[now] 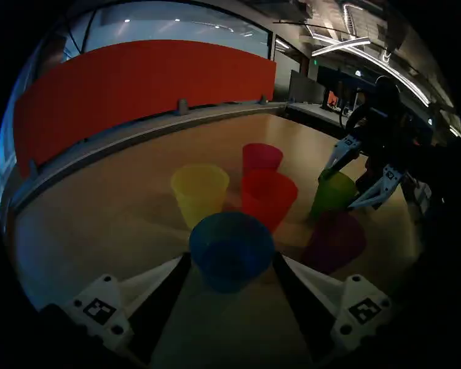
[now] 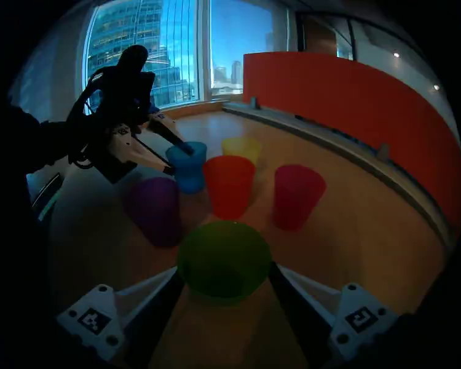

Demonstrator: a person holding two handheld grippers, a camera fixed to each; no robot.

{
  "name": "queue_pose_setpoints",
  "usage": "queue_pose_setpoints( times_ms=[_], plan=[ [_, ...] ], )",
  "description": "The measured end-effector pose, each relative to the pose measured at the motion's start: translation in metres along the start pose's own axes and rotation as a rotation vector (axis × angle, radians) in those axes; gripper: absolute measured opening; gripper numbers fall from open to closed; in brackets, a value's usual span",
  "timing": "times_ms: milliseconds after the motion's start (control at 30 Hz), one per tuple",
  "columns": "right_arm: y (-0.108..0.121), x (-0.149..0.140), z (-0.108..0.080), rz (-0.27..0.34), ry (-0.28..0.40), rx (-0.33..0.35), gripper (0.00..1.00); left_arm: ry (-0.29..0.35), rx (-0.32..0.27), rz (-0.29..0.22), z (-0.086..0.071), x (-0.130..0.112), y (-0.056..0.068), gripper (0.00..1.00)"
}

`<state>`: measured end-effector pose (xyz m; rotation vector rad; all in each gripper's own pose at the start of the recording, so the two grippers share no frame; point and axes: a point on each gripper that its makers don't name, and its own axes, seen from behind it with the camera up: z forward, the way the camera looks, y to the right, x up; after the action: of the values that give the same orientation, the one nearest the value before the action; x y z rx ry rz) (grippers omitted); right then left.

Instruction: Pour water

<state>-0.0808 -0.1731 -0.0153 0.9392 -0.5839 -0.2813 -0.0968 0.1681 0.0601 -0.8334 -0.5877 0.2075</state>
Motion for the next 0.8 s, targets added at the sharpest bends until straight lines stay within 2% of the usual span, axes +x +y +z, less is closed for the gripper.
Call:
queue_pose_setpoints(
  times_ms=[467,600,800],
  plan=[
    [0.003,0.003,0.002,-0.011,-0.008,0.001,0.99,0.012,-0.003,-0.001,0.011,0.008,-0.002,0.98],
    [0.003,0.004,0.003,-0.012,-0.009,0.001,0.99,0.013,-0.008,-0.007,0.012,0.007,-0.001,0.89],
    [0.003,0.002,0.004,-0.013,-0.016,0.001,0.99,0.017,-0.005,-0.004,0.012,0.007,-0.001,0.88]
  ],
)
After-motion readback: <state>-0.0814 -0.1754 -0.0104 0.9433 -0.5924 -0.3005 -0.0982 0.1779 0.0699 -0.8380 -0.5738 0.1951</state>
